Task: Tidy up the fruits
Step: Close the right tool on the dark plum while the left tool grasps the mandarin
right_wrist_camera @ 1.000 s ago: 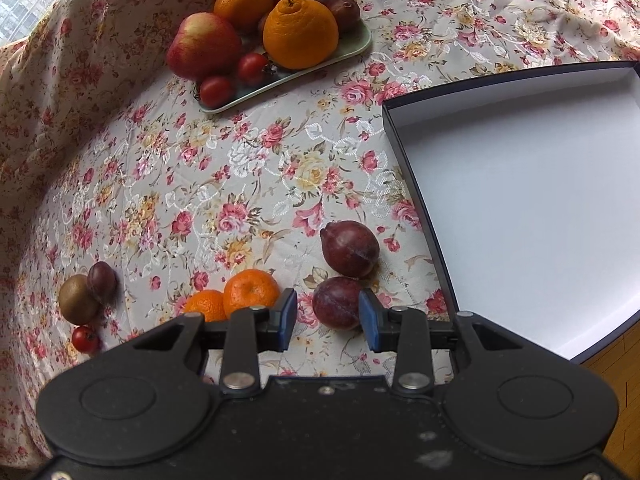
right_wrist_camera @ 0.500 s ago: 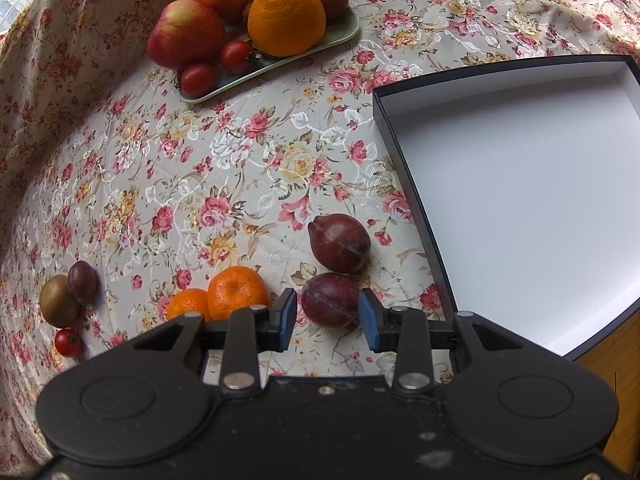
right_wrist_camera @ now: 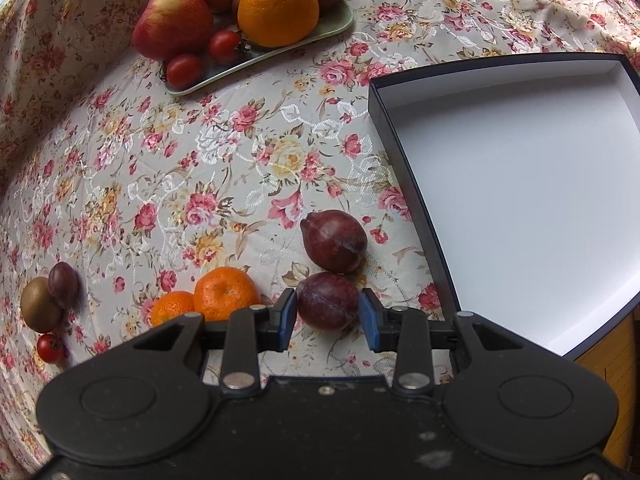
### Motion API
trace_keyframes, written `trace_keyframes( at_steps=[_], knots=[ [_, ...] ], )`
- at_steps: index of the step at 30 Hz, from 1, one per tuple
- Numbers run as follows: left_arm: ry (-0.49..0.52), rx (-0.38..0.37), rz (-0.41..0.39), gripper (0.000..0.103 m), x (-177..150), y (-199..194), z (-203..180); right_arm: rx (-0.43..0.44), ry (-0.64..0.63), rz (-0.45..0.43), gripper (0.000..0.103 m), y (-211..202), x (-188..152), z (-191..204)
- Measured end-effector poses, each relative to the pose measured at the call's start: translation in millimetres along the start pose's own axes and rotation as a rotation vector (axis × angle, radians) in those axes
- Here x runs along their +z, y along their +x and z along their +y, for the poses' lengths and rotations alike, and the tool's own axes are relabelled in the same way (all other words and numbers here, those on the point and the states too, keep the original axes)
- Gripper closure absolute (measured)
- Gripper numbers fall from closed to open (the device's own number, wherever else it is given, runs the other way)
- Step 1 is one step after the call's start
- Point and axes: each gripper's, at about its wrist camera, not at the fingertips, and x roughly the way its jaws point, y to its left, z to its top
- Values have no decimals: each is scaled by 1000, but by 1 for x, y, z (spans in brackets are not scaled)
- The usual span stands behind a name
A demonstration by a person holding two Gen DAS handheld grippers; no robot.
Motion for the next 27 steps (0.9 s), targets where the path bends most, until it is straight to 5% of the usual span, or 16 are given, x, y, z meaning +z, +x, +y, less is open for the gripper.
trace_keyframes(
  at_steps=[21, 27],
  knots=[
    [-1, -22, -14, 39, 2, 0, 2, -30, -7, 13, 64, 16, -7, 8],
    [-17, -32, -8, 43, 3, -1, 4, 103, 31, 73, 64, 3, -4, -1]
  ],
)
